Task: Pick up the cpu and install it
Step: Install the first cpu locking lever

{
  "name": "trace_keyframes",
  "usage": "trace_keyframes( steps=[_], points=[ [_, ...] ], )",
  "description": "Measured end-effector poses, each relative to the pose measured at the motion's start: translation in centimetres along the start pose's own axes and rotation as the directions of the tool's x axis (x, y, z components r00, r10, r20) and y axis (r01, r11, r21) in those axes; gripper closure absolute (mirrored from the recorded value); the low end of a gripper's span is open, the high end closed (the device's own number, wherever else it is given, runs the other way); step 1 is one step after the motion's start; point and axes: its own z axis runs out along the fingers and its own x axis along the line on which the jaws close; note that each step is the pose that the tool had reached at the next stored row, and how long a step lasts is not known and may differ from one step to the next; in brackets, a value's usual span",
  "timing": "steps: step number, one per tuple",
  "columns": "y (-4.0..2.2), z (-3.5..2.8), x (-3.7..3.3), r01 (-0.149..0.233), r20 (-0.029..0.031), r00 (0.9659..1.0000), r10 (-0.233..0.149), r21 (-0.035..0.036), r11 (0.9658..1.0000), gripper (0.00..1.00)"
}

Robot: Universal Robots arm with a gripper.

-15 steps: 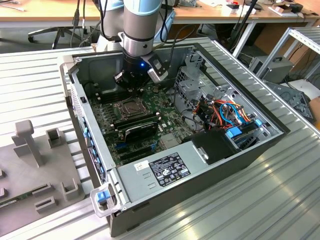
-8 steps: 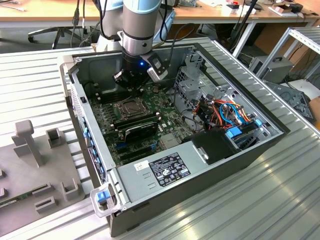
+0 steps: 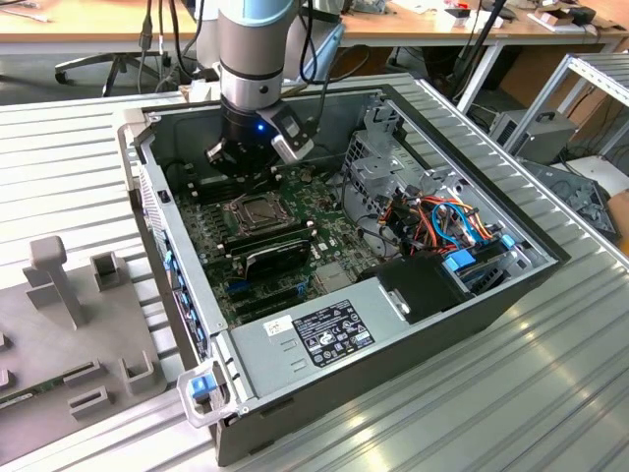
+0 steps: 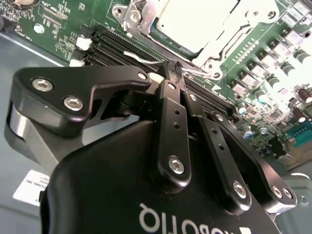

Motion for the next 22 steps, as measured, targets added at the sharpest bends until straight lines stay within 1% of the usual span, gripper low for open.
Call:
trace_keyframes(
  steps=[4,9,11,15,16,20,21,22],
  points=[
    [0.04,-0.57,0.18,0.0,0.0055,1.0,0.0,-0.0002,1.0,0.89],
    [0.19,-0.84,0.45,0.001,0.0091,1.0,-0.001,0.0,1.0,0.89],
    [0.28,-1.01,0.67,0.001,0.0121,0.9999,-0.001,0.0,1.0,0.89],
    [0.35,-1.19,0.88,0.001,0.0151,0.9999,-0.001,0.0,1.0,0.89],
    [0.36,-1.24,0.93,0.001,0.0168,0.9999,-0.001,-0.0003,1.0,0.89],
    [0.36,-1.26,0.93,0.001,0.0169,0.9999,-0.001,0.0,1.0,0.89],
    [0.36,-1.25,0.93,0.001,0.0158,0.9999,-0.001,0.0,1.0,0.89],
    [0.36,-1.25,0.9,0.0,0.006,1.0,0.0,0.0001,1.0,0.89]
  ],
)
